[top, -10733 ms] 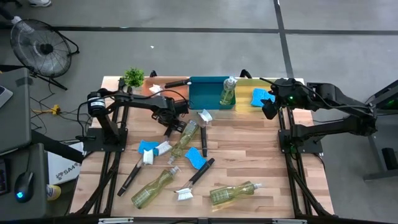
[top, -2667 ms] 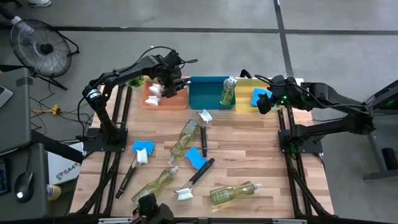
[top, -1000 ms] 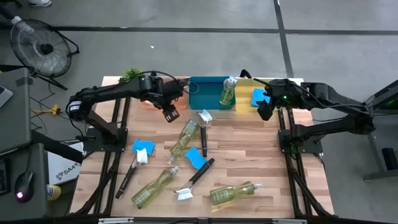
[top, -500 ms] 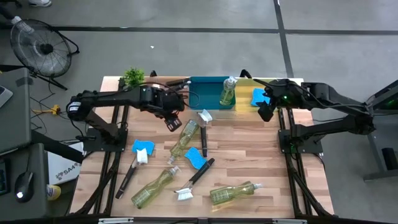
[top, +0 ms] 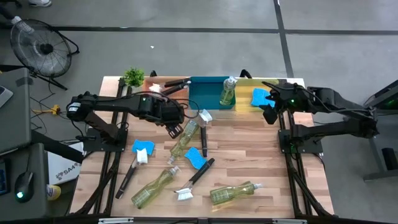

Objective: Pick & Place Kitchen Sink Supplies
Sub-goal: Put the cleaning brush into the orange bin

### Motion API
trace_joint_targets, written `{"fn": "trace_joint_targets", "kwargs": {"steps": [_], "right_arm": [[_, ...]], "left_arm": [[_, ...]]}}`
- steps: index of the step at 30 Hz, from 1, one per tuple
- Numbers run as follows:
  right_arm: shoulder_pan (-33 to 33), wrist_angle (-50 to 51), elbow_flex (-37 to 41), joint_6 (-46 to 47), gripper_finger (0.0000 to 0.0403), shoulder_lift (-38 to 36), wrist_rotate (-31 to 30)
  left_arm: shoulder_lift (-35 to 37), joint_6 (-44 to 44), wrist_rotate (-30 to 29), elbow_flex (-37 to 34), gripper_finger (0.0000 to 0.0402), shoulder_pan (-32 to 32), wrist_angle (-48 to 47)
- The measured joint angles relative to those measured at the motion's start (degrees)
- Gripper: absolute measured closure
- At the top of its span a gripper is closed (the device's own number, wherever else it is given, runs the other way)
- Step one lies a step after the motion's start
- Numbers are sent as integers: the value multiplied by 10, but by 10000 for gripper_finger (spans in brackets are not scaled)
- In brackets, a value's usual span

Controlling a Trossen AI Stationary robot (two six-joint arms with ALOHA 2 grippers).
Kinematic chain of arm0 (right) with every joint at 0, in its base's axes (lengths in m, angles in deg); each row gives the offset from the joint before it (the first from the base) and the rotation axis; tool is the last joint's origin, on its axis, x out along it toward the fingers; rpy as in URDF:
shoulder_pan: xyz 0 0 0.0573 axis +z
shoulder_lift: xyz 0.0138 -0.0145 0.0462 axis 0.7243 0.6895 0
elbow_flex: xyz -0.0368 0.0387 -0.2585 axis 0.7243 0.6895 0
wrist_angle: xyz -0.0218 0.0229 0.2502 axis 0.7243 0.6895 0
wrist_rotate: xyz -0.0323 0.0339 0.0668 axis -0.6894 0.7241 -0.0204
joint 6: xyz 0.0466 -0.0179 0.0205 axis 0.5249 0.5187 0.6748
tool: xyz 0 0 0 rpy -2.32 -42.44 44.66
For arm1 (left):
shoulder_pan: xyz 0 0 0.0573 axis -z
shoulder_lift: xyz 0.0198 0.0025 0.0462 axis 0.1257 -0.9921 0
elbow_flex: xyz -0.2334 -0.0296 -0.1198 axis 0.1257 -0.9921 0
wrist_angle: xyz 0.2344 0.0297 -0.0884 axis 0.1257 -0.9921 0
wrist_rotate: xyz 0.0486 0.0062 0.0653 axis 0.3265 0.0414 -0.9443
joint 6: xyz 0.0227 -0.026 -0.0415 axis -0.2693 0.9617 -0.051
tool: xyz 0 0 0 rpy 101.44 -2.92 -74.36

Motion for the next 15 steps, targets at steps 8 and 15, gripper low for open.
{"fn": "trace_joint_targets", "kwargs": {"steps": [8,15], "right_arm": [[0,-63,78,15,155,-38,54],[0,-71,106,15,155,-56,70]], "left_arm": [[0,87,24,-42,220,39,18],[0,183,52,-86,220,77,25]]}}
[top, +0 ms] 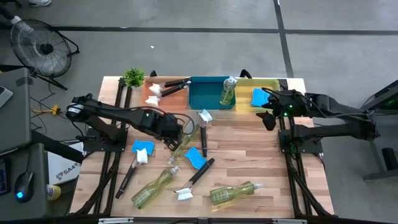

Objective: Pick & Place Kitchen Sink Supplies
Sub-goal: Put the cleaning brush into the orange bin

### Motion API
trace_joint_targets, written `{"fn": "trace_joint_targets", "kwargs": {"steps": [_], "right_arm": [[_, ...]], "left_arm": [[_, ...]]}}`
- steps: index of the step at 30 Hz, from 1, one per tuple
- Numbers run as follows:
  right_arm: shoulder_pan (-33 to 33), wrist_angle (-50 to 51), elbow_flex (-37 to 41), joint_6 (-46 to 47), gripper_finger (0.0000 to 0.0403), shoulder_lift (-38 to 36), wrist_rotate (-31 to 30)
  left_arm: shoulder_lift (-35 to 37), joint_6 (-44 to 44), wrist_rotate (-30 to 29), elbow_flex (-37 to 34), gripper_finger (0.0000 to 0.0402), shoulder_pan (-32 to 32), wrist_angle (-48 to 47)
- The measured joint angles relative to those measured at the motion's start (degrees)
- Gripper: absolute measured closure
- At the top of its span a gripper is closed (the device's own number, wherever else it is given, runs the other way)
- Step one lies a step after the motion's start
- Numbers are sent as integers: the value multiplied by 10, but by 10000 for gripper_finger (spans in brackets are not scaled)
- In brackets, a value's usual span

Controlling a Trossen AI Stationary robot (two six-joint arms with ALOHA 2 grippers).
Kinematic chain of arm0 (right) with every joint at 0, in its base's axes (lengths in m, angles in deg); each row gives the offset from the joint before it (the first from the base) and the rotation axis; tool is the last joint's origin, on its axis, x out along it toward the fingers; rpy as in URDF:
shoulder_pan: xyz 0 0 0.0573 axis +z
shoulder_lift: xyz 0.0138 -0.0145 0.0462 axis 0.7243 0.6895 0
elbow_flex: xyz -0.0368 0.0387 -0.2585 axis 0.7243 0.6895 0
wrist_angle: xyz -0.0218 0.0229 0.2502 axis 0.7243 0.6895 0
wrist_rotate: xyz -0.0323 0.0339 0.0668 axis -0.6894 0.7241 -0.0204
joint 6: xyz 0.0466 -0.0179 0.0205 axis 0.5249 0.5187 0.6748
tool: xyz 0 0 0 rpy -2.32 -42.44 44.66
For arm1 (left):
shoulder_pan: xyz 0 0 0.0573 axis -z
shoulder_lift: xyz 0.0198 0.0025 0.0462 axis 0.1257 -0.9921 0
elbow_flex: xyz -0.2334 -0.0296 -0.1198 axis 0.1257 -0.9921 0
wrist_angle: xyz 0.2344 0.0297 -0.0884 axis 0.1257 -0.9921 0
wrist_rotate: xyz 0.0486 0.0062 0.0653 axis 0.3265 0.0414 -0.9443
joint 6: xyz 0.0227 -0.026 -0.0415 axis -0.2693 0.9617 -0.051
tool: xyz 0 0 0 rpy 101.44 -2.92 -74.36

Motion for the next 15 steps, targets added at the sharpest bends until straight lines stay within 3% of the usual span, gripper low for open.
{"fn": "trace_joint_targets", "kwargs": {"steps": [4,10,15], "right_arm": [[0,-3,7,-3,155,-11,7],[0,-3,7,-12,155,-21,8],[0,-2,7,-20,155,-27,10]], "left_arm": [[0,68,12,-28,220,20,-2],[0,185,84,-83,220,49,-3],[0,224,136,-106,220,85,-3]]}}
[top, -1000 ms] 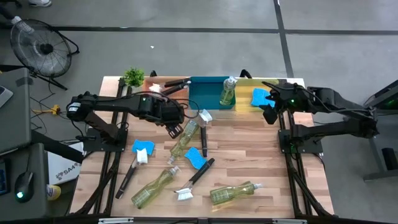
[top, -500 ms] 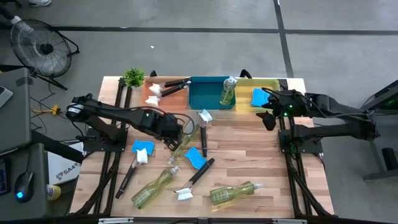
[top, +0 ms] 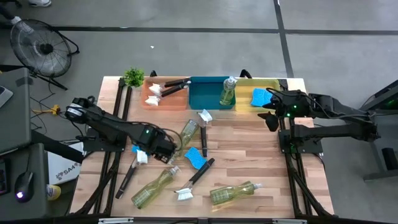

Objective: Pick & Place Kitchen Sink Supplies
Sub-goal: Put the cleaning brush into the orange bin

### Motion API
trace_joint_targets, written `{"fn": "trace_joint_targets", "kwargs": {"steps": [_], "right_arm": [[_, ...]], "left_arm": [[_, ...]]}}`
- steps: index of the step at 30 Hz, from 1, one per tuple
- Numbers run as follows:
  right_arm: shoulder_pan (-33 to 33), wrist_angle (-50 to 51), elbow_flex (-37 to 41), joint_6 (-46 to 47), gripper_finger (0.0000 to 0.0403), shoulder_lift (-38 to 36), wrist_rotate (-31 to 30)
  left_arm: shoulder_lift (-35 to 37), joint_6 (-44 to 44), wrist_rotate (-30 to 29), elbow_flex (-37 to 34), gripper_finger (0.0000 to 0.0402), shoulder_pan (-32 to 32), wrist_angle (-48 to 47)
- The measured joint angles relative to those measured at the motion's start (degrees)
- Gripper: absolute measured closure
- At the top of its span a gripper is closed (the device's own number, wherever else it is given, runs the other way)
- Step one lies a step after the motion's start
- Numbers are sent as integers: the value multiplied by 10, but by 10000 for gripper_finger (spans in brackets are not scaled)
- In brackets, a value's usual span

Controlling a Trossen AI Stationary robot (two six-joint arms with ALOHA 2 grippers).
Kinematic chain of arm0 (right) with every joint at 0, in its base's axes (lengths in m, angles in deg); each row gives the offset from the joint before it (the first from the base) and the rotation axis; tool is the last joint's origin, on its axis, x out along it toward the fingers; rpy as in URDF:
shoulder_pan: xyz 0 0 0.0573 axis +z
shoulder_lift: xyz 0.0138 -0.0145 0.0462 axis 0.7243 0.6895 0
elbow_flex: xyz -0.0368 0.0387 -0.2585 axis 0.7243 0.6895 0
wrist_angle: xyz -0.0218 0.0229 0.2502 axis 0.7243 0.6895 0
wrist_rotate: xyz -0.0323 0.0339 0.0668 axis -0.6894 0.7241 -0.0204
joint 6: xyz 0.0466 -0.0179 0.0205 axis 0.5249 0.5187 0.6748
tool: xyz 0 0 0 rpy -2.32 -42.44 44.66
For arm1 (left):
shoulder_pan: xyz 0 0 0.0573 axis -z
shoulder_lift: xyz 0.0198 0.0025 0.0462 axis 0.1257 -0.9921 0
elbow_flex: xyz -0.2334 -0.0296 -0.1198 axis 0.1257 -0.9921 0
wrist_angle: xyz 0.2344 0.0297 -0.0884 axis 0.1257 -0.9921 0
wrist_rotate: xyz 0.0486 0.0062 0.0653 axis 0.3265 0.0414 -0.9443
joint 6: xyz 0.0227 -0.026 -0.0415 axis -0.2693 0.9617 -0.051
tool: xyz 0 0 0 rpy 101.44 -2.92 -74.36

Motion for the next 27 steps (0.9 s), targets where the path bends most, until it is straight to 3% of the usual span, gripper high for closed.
{"fn": "trace_joint_targets", "kwargs": {"steps": [7,17,22,27], "right_arm": [[0,1,0,-13,155,0,4],[0,3,0,-20,155,0,8],[0,10,0,-15,155,-10,44],[0,40,0,-13,155,-31,35]], "left_arm": [[0,82,24,-16,211,58,-15],[0,194,76,-20,132,137,-44],[0,267,90,-21,129,184,-64],[0,337,91,-43,129,230,-26]]}}
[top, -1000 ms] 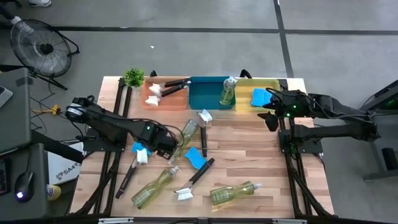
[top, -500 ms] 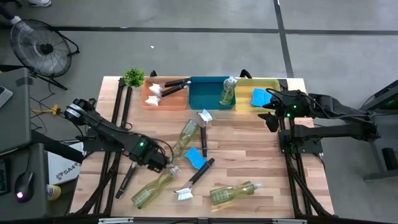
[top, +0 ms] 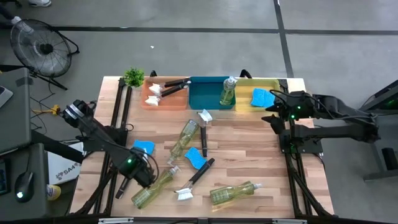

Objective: Pick & Place Kitchen Sink Supplies
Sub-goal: Put the cleaning brush into the orange bin

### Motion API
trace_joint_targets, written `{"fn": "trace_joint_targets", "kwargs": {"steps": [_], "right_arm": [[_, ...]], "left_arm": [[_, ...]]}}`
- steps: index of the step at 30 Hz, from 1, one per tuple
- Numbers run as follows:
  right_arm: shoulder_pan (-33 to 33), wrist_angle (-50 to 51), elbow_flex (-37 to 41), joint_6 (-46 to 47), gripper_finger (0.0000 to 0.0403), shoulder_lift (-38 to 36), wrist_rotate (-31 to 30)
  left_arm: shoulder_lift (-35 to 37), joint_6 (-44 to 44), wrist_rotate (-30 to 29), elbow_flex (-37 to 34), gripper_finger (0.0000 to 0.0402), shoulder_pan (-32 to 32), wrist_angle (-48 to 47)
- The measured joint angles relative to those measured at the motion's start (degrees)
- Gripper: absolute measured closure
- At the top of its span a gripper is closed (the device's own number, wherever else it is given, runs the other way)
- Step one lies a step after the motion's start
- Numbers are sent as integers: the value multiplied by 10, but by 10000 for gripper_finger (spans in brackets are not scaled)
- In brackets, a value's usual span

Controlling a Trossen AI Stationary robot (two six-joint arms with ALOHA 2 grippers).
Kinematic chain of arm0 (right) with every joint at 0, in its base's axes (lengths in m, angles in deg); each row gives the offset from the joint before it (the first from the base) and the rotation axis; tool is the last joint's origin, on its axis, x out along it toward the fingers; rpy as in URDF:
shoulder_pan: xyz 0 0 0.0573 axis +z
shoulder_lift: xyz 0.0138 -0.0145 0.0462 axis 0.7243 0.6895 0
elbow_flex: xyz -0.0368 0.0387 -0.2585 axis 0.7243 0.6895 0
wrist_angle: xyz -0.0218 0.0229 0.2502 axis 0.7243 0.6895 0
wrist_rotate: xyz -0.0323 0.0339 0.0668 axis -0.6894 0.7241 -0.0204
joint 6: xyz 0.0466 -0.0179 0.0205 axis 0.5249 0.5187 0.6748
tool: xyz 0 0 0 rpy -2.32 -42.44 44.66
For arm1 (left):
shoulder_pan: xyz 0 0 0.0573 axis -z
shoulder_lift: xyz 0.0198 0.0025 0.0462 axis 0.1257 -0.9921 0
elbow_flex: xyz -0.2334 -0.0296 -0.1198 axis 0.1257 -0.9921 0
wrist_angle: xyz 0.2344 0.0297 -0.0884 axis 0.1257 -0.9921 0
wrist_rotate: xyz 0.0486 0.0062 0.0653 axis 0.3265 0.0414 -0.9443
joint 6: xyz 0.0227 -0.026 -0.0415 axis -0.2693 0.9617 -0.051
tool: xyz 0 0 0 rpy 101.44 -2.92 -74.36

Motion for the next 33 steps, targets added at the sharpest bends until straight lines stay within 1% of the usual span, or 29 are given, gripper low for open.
{"fn": "trace_joint_targets", "kwargs": {"steps": [5,8,15,26,33], "right_arm": [[0,4,0,12,155,-31,-11],[0,5,0,14,155,-46,-9],[0,19,0,38,155,-71,-4],[0,18,0,48,155,-73,-11],[0,7,0,48,155,-73,-11]], "left_arm": [[0,41,6,-40,129,23,77],[0,45,12,-63,129,22,131],[0,53,7,-113,129,21,207],[0,59,-9,-124,129,21,211],[0,59,-9,-124,129,21,201]]}}
